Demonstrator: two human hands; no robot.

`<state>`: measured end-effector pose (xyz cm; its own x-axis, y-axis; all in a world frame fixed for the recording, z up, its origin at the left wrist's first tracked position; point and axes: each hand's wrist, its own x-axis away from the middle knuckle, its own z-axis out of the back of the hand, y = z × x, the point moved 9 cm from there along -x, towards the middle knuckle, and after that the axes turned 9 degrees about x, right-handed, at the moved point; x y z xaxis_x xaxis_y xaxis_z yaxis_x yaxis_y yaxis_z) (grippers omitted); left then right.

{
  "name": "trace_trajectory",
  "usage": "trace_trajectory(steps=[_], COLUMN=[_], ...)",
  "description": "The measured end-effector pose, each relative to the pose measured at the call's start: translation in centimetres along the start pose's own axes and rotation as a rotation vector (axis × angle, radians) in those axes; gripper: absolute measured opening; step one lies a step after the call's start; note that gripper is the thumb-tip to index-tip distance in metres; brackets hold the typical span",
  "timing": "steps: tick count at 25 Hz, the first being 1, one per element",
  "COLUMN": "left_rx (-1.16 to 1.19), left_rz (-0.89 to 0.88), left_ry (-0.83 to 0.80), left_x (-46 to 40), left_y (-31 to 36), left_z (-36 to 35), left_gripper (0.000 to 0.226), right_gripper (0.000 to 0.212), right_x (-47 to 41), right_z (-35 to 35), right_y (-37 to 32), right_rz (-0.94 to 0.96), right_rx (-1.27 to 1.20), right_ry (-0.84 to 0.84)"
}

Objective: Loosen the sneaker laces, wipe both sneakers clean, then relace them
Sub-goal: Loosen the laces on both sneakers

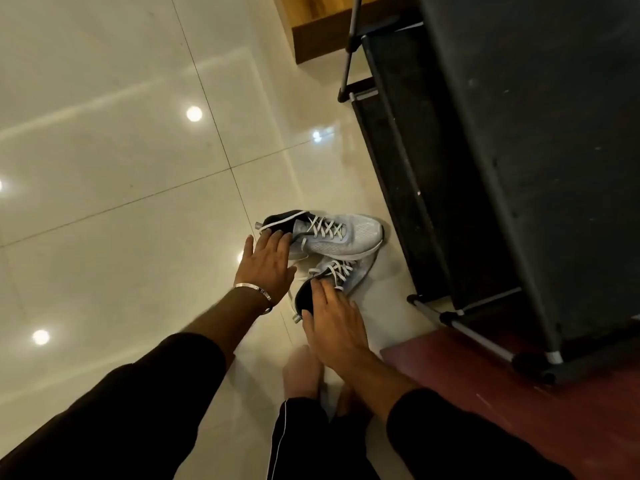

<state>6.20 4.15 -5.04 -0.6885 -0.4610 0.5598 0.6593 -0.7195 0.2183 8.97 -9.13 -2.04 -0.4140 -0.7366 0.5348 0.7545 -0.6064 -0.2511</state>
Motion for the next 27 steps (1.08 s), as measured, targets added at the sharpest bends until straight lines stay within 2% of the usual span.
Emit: trace_trajectory(steps=[5,9,11,16,20,25,27], left_rx=[0.008,-0.037,-0.027,0.049,0.087,0.071,0.027], left_rz=[0.03,0.012,0.011,-0.003,-0.007,0.074,0.096], left_ry=[-0.067,0.033,0.045,-0.023,-0.022,-0.038,-0.037], left_x=[-2.0,-3.1,-3.5,-4.3,-3.4,0.1,1.7], left_y=[-0.8,-1.2,-1.4,-1.4,-1.5,-0.5,0.3], left_z=[-3.2,-3.8,-4.2,-6.0,-6.7,-5.4,-4.2], left_gripper=[0.066,0.036,0.028,0.031,0.027,0.045,0.043], right_gripper=[0.055,0.049,0.043,0.022,0.023,0.022,0.022], right_x=[-1.3,-1.9,-2.4,-3.6,-3.6,-0.7,0.4], right_z=[-5.7,-8.2,-8.8,-10.8,-10.7,-6.3,-4.1], right_y=[0.4,0.8,0.9,1.4,1.6,1.9,1.9], right_rz=[-0.054,-0.068,-0.077,-0.073,-0.045,-0.056,-0.061], right_rx=[-0.008,0.02,0.03,0.014,0.011,-0.027,-0.052], right_ry=[-0.204,-0.253,-0.24,-0.282,-0.264,-0.18,-0.167])
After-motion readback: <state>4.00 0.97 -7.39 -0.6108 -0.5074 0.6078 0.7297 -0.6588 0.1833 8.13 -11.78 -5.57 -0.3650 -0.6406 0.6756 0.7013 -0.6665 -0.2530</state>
